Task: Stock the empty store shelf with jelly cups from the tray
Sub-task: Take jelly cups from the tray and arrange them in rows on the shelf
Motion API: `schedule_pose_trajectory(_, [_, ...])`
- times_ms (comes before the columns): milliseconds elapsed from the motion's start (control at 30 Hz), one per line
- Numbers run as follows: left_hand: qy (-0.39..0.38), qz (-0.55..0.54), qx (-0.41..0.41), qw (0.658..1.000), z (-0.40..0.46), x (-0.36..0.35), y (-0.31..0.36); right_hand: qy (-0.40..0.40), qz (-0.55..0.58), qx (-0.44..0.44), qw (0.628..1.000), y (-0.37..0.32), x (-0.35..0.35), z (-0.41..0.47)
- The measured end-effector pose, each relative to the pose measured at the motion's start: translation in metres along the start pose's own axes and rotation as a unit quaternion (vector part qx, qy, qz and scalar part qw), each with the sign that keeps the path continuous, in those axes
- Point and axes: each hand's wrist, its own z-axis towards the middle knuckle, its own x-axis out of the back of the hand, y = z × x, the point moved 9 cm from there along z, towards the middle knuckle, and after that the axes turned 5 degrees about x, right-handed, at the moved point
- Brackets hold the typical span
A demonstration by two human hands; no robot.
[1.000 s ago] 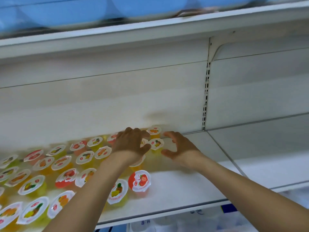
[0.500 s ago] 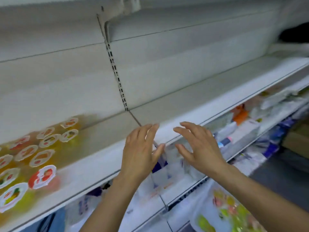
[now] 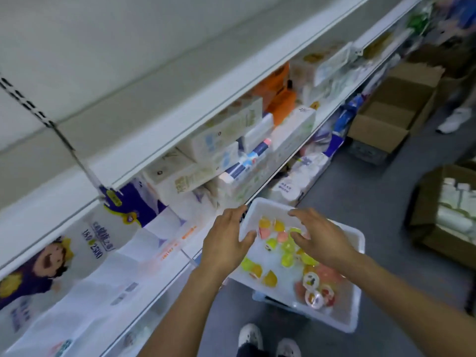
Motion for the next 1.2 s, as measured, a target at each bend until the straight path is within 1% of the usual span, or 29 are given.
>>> schedule_pose_trajectory(133, [-0.101, -0.004, 0.047, 0.994, 0.018, -0.064, -0.026, -0.086, 0.023, -0.06, 0.994, 0.043, -0.062, -0.02])
schedule_pose_trajectory(267, [-0.192, 0.0, 0.079, 0.978, 0.031, -0.13, -0.059, -0.185, 0.046, -0.097, 0.977, 0.072, -0.135, -0.037])
schedule_pose_trajectory(367, [-0.25, 0.036, 0.082, 0.964, 0.04, -0.178, -0.086, -0.236, 0.06, -0.113, 0.963, 0.088, -0.189, -0.04])
schedule_pose_trajectory(500, [-0.303, 0.092, 0.084, 0.945, 0.054, -0.243, -0.124, -0.29, 0.078, -0.141, 0.943, 0.107, -0.261, -0.04])
schedule_pose_trajectory(633, [-0.34, 0.165, 0.07, 0.923, 0.064, -0.305, -0.157, -0.3, 0.093, -0.167, 0.935, 0.121, -0.318, -0.034])
schedule_pose_trajectory(733, [-0.336, 0.235, 0.046, 0.911, 0.07, -0.332, -0.168, -0.288, 0.098, -0.186, 0.934, 0.13, -0.345, -0.024])
schedule_pose_trajectory(867, [-0.337, 0.325, 0.02, 0.883, 0.074, -0.353, -0.171, -0.281, 0.129, -0.203, 0.929, 0.136, -0.367, -0.012])
schedule_pose_trajectory(967, [-0.341, 0.365, -0.005, 0.866, 0.077, -0.364, -0.172, -0.266, 0.13, -0.202, 0.934, 0.138, -0.37, -0.009])
schedule_pose_trajectory(1067, [-0.353, 0.35, -0.001, 0.868, 0.081, -0.364, -0.17, -0.257, 0.125, -0.213, 0.934, 0.143, -0.365, -0.013])
schedule_pose_trajectory(1133, [-0.356, 0.315, 0.012, 0.88, 0.083, -0.358, -0.167, -0.244, 0.125, -0.227, 0.935, 0.148, -0.354, -0.019])
schedule_pose_trajectory(1200, [-0.346, 0.252, 0.041, 0.903, 0.083, -0.347, -0.167, -0.222, 0.131, -0.243, 0.935, 0.151, -0.338, -0.026])
